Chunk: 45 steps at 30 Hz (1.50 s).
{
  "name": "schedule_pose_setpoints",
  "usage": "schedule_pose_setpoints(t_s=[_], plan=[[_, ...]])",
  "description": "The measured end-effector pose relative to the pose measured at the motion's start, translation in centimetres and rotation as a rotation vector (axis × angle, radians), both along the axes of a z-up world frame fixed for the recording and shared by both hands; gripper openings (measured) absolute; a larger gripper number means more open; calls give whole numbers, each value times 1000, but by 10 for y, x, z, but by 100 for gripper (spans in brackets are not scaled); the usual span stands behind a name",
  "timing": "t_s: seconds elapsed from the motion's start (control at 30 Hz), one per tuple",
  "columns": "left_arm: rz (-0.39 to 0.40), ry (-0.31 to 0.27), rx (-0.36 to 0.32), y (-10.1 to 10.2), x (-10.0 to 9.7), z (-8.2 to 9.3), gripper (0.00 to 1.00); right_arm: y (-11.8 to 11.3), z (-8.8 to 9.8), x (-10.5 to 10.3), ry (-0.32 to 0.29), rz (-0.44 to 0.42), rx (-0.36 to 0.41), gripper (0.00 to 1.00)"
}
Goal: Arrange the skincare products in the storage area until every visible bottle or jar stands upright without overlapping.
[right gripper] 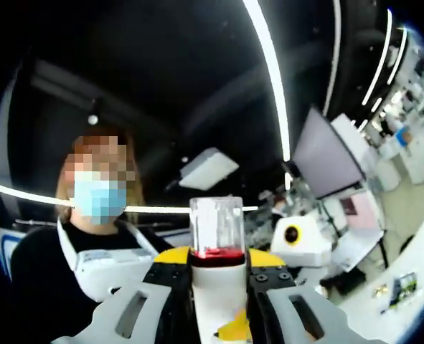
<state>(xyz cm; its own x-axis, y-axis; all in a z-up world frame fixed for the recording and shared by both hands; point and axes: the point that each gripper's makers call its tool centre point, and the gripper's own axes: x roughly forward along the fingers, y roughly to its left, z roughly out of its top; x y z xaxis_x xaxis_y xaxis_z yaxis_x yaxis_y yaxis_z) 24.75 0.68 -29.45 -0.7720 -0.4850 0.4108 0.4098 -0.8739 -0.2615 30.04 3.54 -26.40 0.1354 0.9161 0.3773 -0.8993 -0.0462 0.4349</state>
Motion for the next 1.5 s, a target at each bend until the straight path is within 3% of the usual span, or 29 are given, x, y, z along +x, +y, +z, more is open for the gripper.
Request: schedule_pose_setpoints(t_s=[0.1,0.27,0.43,0.67,0.9,1.1,1.27,1.5], plan=[[-25,-33,-16,-1,-9,1,36,2,9,-4,-3,49,33,21],[-77,1,-32,2,-6,10,34,4,15,-9,-10,111,53,21],[-58,21,-4,-2,-2,16,33,4,20,-10,-14,133,86,21],[45,-81,19,-10,4,10,32,1,21,-6,-50,119,79,23],[212,-143,91,-23,27,-1,32,-19,16,20,-135,-109,8,25],[436,-259,215,-39,71,-29,32,-46,3,43,-173,-352,-134,22],[492,-303,242,-44,81,-43,32,-52,-2,46,-219,-424,-214,21],[539,-294,247,-50,90,-52,32,-47,-24,49,-211,-474,-349,28]])
